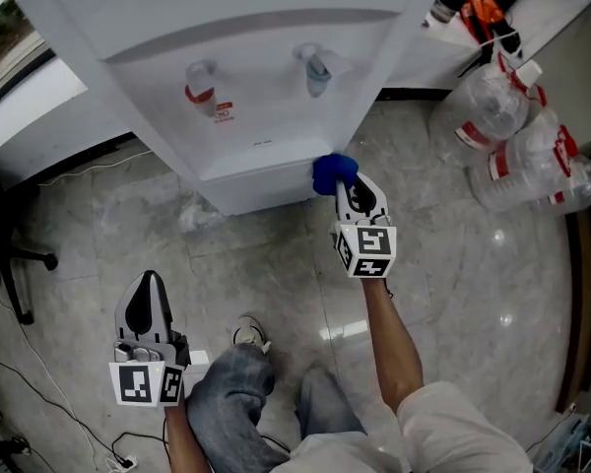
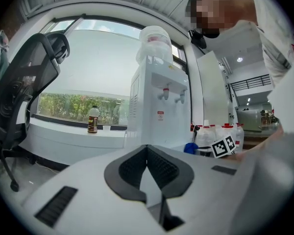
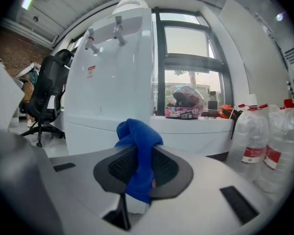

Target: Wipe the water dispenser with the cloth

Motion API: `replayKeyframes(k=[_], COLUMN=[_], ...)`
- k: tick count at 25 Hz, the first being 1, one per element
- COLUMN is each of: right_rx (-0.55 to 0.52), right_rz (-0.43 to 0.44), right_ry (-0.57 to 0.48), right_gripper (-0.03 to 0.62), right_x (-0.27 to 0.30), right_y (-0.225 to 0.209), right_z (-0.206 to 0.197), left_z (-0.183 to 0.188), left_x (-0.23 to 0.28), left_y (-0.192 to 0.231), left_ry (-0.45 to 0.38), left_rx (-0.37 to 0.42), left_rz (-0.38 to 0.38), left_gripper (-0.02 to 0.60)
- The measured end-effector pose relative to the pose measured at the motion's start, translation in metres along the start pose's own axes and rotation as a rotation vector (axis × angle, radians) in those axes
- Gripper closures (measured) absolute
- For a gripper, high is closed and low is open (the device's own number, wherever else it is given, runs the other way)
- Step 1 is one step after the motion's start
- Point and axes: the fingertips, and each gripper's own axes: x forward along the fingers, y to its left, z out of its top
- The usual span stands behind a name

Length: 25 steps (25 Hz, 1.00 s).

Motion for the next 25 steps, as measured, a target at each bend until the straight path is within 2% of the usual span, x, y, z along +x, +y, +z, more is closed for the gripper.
replayKeyframes(k=[4,8,11,15,20,25], right_rx=[0.007,0.021,0.033,0.006,-0.044,-0.048], right_rz=[-0.023,0.019,0.091,0.233,0.399,0.485], right_ry=[0.003,-0.004,0.000,0.016,0.034,0.059], right_gripper=[0.514,0.514,0.514,0.514,0.514,0.514], right_x=[-0.006,-0.015,-0.018,-0.011,0.002,0.023], right_y=[-0.013,0.018,0.064,0.145,0.242,0.297], right_z=[-0.004,-0.007,-0.013,-0.023,-0.034,-0.044], left_z=[0.000,0.000,0.000,0.000,-0.003,-0.005], left_x=[0.001,-0.001,-0.001,-0.006,-0.020,-0.041], left_y=[-0.001,0.002,0.004,0.007,0.028,0.058], left_ry=[0.007,0.004,-0.001,-0.017,-0.031,-0.029], left_rx=[0.011,0.012,0.003,-0.008,-0.029,-0.034], left_rz=[0.000,0.013,0.019,0.030,0.087,0.167], left_gripper=[0.571,0.571,0.571,0.571,0.571,0.571])
